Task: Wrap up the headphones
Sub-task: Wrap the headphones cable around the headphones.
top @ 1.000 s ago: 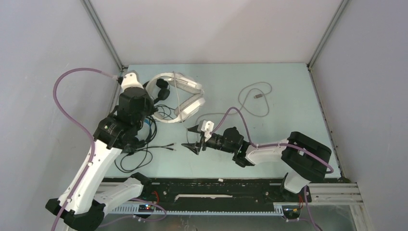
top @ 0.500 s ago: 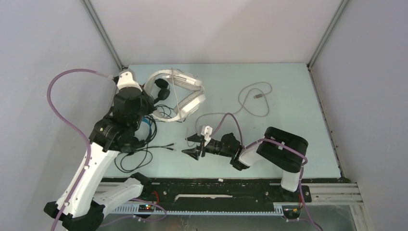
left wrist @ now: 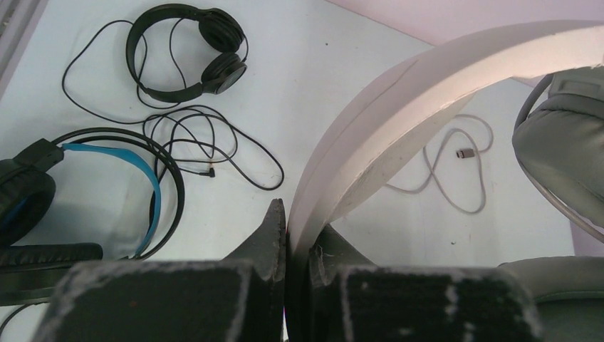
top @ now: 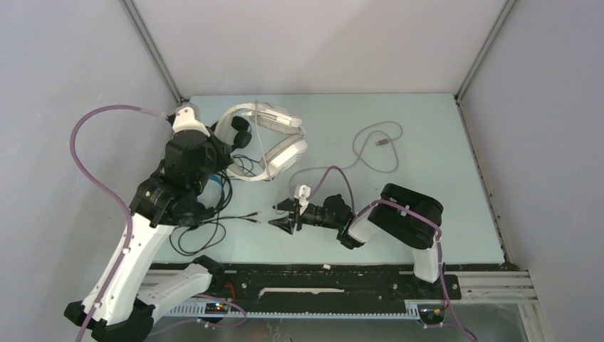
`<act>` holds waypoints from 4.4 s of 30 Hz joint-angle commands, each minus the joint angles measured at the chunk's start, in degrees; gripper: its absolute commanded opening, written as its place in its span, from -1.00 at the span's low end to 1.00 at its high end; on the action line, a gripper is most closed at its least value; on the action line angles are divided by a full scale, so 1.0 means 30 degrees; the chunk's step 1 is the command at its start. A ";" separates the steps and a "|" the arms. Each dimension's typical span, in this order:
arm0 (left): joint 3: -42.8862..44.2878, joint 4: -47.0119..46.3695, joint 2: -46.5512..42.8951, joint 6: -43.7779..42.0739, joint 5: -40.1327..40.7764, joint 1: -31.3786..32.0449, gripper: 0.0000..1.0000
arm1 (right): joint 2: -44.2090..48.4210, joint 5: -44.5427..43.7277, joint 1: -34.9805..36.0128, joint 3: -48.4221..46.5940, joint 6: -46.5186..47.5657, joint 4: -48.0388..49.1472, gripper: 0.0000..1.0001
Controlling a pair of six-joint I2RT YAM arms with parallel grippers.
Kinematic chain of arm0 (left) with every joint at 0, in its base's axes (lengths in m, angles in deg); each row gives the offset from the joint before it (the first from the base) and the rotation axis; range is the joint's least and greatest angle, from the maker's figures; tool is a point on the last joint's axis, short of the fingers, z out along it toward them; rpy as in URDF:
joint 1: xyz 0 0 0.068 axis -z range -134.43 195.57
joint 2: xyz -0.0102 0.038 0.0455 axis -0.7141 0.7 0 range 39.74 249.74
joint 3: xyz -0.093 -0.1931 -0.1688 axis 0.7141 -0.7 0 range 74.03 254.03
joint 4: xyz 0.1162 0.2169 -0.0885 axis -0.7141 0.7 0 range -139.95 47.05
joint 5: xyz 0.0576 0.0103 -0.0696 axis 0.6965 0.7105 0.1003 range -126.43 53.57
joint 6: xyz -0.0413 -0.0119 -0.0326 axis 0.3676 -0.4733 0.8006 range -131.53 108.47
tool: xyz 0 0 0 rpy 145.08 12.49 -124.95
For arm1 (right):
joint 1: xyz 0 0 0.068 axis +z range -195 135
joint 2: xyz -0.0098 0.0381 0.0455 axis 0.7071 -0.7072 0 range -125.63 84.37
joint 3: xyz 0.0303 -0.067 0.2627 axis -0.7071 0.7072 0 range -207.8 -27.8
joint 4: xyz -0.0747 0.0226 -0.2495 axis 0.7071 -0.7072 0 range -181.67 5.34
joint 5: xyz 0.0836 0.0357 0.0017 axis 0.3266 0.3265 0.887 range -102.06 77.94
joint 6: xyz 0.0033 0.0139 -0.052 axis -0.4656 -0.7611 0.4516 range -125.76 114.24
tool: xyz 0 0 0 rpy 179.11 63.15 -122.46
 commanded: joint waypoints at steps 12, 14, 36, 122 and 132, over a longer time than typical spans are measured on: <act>0.1871 -0.1626 -0.0740 0.2001 -0.2425 -0.0734 -1.00 | -0.0631 0.0378 -0.0180 -0.0947 0.0883 0.1404 -0.92; 0.2002 -0.1710 -0.0700 0.2258 -0.3281 -0.0823 -1.00 | -0.0422 0.0136 -0.0376 -0.0630 0.0837 0.1430 -1.00; 0.0599 -0.0897 -0.0291 -0.3319 -1.4490 -0.1091 -1.00 | 0.4364 0.0524 -0.6086 0.2148 -0.2856 0.1708 -0.96; -0.4100 -0.4687 -0.0944 -1.1088 0.1535 0.1633 -1.00 | 0.8811 1.1188 -0.5643 -0.9533 -1.9166 -1.1285 -0.60; -0.3463 -0.4060 -0.0321 -0.6518 0.2920 0.1634 -1.00 | 0.8939 0.9686 -0.4565 -0.9735 -1.6200 -1.3555 -0.56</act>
